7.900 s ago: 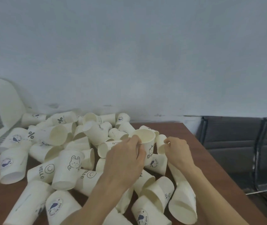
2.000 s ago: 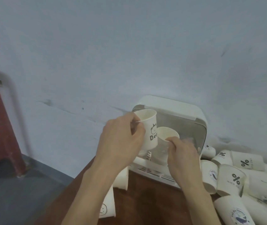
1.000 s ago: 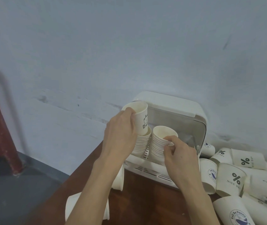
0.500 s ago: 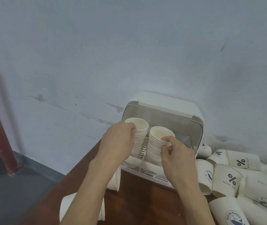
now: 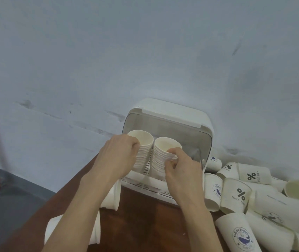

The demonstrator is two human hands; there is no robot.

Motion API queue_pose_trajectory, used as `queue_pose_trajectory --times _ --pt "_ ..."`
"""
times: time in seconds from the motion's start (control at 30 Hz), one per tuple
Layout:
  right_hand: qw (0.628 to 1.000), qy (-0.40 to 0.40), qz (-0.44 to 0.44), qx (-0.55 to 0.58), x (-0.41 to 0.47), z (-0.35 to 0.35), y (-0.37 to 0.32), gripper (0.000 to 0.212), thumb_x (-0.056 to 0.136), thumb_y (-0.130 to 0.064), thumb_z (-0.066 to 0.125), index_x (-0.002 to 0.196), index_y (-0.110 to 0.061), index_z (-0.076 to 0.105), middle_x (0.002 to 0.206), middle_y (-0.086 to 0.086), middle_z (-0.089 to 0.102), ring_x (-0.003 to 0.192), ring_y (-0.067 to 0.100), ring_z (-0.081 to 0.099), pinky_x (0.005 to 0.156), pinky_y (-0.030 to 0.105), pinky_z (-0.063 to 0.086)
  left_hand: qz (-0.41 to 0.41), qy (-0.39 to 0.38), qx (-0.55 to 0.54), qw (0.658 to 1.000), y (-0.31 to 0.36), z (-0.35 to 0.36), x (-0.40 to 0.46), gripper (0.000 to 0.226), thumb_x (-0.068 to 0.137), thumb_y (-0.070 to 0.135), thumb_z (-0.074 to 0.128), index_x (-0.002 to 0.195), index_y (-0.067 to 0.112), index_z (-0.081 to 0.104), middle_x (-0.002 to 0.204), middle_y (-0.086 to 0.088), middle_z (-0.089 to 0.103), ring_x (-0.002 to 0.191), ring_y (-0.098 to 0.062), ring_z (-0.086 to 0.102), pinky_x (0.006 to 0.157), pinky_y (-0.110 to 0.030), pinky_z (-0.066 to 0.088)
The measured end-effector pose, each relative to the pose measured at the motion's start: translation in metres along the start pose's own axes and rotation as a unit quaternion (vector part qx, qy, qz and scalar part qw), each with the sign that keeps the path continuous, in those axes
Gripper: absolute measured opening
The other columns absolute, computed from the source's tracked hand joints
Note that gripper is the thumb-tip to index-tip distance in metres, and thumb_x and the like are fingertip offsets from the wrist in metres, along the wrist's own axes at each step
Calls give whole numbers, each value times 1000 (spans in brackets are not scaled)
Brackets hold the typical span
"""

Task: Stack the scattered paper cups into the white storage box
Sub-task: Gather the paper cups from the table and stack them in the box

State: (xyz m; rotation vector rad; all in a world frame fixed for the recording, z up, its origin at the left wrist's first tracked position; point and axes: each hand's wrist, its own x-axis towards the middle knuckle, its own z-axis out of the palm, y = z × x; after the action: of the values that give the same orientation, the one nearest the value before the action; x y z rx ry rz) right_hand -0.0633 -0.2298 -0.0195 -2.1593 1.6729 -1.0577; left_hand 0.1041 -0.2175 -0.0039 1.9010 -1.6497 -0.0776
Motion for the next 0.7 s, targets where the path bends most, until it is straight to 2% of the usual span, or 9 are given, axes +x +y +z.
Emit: queue_pose_trajectory --times 0.23,0.37,0.5,0.7 --pt "1000 1 -4 -13 1 2 1 25 87 -21 53 111 -31 55 78 0 68 80 24 62 74 39 50 -2 1 -7 1000 1 0 0 30 98 22 42 90 15 69 82 -5 66 81 -26 60 73 -41 54" --pt "1000 0 2 -22 1 2 0 26 84 -18 53 107 -29 53 79 0 67 82 25 61 73 40 50 0 6 -15 1000 0 0 1 26 97 22 46 100 16 70 92 -5 69 90 -26 61 82 -40 52" --pt "999 -3 -3 -38 0 2 0 27 83 -17 56 108 -27 51 82 -1 67 83 24 61 74 39 50 1 7 -25 1000 -1 2 0 19 93 22 52 104 18 68 86 -2 67 86 -24 60 79 -37 51" --pt "999 -4 -3 -43 0 2 -1 27 84 -17 54 109 -26 50 82 -1 67 84 25 60 73 39 49 5 -3 -12 1000 -3 1 0 18 91 25 56 105 20 66 94 -3 67 93 -28 60 83 -41 51"
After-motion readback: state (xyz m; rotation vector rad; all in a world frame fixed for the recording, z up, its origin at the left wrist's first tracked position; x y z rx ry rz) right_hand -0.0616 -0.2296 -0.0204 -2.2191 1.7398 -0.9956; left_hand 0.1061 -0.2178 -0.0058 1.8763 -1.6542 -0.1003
